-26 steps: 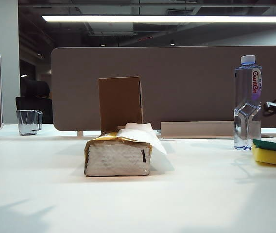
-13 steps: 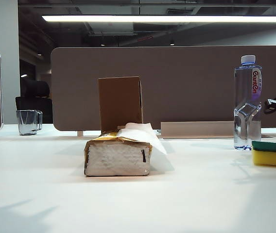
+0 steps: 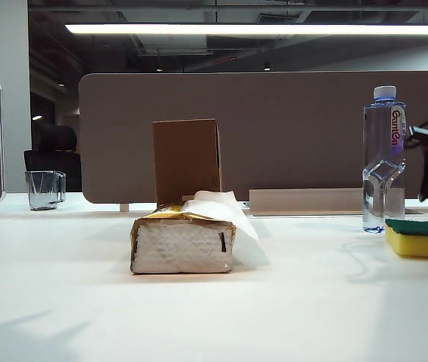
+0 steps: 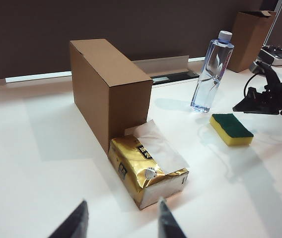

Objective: Move the sponge from left to right to wipe the table, avoiding obstacles on the table, and finally reaching the bottle of mineral water.

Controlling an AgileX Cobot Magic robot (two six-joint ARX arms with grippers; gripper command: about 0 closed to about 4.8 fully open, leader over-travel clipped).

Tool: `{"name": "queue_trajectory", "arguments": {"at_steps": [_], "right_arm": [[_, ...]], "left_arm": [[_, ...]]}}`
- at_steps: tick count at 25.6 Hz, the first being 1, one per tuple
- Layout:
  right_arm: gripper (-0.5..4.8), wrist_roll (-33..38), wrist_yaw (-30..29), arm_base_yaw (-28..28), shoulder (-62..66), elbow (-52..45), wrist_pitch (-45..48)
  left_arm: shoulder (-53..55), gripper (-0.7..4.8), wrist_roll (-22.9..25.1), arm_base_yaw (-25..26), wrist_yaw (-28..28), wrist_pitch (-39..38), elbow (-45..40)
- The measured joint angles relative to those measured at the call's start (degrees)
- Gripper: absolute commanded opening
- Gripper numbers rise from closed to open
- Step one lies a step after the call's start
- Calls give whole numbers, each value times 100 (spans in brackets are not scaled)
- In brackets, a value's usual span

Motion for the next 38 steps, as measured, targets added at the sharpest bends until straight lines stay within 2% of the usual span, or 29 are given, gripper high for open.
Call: {"name": "queue_trajectory", "arguments": {"at_steps": [10,14,20,27,38], "right_arm": [[265,-15,-114,2,-796,-4,-555],[263,-144,-162,2,-1403,-4,-828],[261,-361,-208,2,-2214,-22,-1279],[241,-417,-247,2,-3327,-656,-1303],[238,-562,-249,2,-4905,-1700,-1322]], "left_arm": [[0,179,2,0,-15,-2,37],[0,179,284,0,-111,0,50],[7,179,649,0,-614,15,50],[7,179,1012,0,-1237,186,50],[13,179,1102,0,-1714,269,50]]}}
